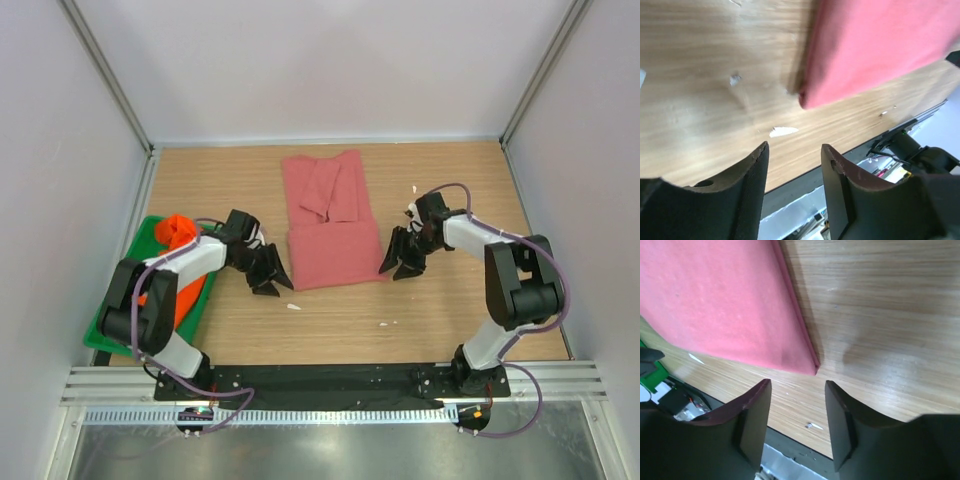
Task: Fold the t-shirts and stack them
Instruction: Fold the tshirt
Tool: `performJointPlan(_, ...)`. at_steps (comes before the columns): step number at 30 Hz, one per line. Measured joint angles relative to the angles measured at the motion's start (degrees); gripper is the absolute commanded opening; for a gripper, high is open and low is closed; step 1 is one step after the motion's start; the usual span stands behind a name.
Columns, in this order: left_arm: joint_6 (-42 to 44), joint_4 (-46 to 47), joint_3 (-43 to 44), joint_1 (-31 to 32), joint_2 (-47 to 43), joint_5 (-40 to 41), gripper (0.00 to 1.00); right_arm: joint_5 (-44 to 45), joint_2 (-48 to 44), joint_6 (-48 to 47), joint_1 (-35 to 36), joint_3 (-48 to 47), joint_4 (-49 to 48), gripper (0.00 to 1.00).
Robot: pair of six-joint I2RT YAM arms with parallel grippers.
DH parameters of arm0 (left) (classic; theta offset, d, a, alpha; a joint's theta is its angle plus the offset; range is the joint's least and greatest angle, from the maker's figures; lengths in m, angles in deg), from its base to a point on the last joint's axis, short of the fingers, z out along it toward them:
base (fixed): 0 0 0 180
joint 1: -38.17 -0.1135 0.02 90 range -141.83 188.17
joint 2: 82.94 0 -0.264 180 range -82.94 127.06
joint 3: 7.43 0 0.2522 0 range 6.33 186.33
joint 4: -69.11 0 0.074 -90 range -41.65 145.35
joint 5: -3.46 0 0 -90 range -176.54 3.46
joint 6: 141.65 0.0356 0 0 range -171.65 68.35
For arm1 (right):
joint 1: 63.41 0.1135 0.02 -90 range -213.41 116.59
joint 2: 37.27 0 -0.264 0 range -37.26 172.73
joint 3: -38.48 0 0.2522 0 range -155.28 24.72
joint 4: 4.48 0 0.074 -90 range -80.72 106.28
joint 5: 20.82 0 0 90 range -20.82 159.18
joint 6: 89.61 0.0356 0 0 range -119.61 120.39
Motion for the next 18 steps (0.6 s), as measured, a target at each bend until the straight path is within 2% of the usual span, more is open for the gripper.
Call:
performJointPlan(5,0.2,-1.7,2.0,0.0,-2.7,0.8,0.48,0.3,-5.0,2.3,0.0,4.1,-2.9,0.56)
performJointPlan(10,-0.1,-1.4,5.4,-0.1,1.9,1.2,0.51,0.2,-5.0,3.8,0.0,5.4,-5.9,0.57)
performJointPlan(18,3.6,0.0,21.4,-3.0,14.1,3.3,0.52,3.5,5.0,-0.2,-0.1,-9.2,-7.0,0.56)
